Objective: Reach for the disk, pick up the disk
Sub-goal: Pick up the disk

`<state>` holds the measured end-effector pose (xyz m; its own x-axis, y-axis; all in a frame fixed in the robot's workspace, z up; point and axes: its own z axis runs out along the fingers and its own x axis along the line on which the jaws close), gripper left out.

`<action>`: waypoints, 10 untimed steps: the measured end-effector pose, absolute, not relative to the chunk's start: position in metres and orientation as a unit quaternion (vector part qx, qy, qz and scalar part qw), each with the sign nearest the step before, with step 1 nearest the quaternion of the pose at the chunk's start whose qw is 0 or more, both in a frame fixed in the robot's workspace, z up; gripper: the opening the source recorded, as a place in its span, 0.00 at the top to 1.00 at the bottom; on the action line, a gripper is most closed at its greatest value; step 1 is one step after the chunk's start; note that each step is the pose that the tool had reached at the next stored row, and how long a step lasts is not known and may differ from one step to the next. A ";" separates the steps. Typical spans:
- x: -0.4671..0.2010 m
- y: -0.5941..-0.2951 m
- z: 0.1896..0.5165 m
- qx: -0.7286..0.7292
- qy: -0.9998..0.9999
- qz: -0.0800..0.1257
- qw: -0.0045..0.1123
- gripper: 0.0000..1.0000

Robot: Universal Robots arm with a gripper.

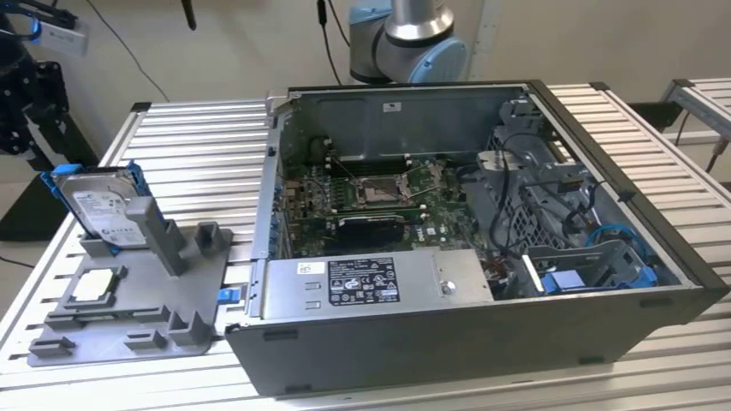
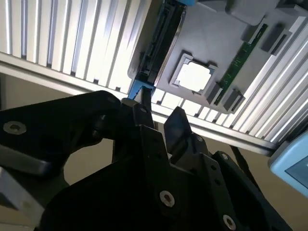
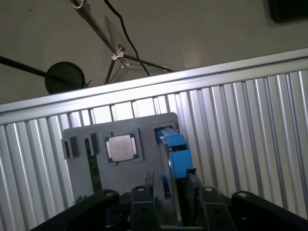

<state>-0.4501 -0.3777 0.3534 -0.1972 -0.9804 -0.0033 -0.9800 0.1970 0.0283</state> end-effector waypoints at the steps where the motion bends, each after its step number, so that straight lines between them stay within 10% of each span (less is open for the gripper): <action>1: -0.450 -0.377 0.352 0.634 -0.773 -0.012 0.008 0.00; 10: -0.450 -0.373 0.337 0.647 -0.762 -0.012 0.008 0.00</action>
<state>-0.4501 -0.3733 0.3374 -0.1624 -0.9867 -0.0033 -0.9864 0.1622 0.0283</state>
